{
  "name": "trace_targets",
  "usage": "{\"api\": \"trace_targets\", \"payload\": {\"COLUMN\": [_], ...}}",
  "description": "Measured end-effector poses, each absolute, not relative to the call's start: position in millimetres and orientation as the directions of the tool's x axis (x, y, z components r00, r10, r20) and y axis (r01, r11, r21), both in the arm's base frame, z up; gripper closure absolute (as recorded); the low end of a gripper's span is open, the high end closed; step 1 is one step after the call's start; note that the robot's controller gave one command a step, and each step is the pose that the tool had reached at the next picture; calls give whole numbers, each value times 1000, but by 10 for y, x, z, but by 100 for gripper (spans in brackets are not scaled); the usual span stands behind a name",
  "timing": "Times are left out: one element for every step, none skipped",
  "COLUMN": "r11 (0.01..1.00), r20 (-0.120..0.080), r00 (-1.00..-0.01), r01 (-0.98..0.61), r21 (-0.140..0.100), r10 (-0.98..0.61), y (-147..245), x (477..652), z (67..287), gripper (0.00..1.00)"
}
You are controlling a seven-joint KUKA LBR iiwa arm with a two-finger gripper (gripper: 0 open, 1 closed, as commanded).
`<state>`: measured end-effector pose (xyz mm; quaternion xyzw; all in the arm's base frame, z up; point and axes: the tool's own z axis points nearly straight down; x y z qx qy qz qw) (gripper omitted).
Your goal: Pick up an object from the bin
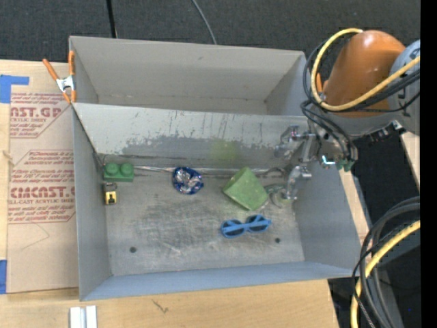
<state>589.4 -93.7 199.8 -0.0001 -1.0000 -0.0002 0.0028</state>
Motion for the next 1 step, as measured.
{"api": "trace_targets", "payload": {"r11": [1000], "r20": [-8], "r00": [-1000], "r01": [8], "r21": [-1], "r10": [8], "y": [-514], "x": [5930], "z": [831], "gripper": [0]}}
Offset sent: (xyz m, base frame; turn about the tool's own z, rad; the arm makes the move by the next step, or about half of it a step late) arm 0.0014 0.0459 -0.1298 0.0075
